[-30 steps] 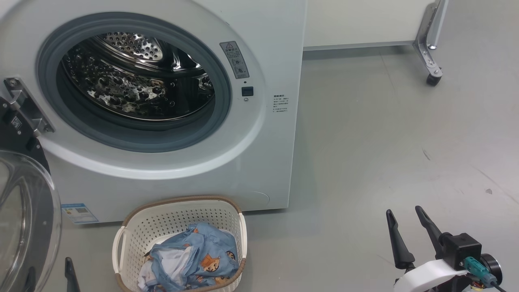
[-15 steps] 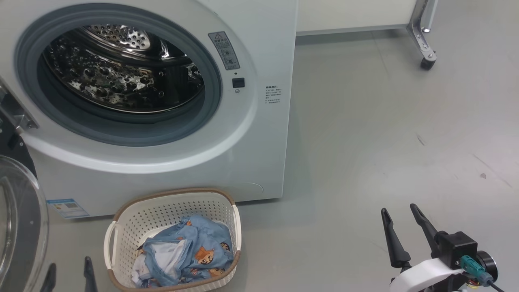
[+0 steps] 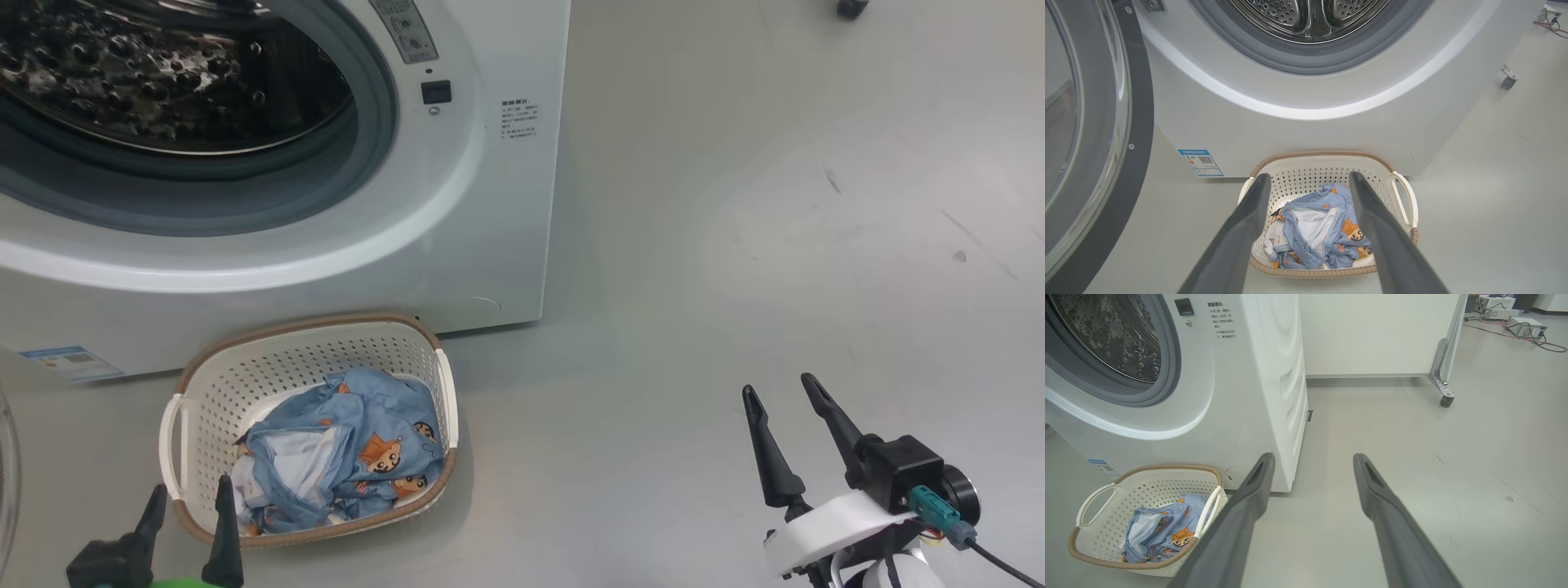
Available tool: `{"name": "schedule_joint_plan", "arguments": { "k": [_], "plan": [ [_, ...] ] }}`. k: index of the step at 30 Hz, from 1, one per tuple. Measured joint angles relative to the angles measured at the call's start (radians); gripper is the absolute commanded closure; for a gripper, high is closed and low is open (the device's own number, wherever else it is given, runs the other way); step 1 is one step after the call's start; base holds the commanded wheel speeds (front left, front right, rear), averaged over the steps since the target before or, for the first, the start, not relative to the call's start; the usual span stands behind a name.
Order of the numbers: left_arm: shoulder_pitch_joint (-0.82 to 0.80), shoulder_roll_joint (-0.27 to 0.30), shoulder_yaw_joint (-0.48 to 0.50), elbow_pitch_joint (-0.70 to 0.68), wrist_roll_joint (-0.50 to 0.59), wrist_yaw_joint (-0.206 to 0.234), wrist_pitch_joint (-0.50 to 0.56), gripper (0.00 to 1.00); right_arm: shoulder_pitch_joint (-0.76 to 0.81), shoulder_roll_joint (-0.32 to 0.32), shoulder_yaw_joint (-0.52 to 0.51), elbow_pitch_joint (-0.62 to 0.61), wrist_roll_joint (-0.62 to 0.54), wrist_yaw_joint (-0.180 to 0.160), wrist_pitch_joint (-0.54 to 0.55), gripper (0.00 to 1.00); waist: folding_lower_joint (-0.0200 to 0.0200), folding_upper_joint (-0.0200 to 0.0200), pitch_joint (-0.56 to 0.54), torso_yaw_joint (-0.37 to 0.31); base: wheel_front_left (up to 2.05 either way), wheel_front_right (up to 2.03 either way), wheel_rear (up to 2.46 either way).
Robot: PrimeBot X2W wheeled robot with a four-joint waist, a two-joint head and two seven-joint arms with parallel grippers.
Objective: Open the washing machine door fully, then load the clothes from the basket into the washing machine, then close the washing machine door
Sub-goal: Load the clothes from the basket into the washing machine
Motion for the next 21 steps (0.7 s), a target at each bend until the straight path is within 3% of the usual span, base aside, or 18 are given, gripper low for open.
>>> {"name": "schedule_joint_plan", "arguments": {
  "k": [17,21],
  "plan": [
    [-0.278,0.092,-0.027,0.156,-0.085,-0.014,0.143,0.0,-0.122,-0.001,0.033,-0.067,-0.001,-0.002,0.0,0.0,0.0,0.0,0.25,-0.082,0.0,0.0,0.0],
    [-0.344,0.093,-0.025,0.197,-0.155,-0.015,0.197,0.0,-0.144,-0.001,0.031,-0.086,-0.005,-0.011,0.0,0.0,0.0,0.0,0.308,-0.097,0.0,0.0,0.0]
  ]
}}
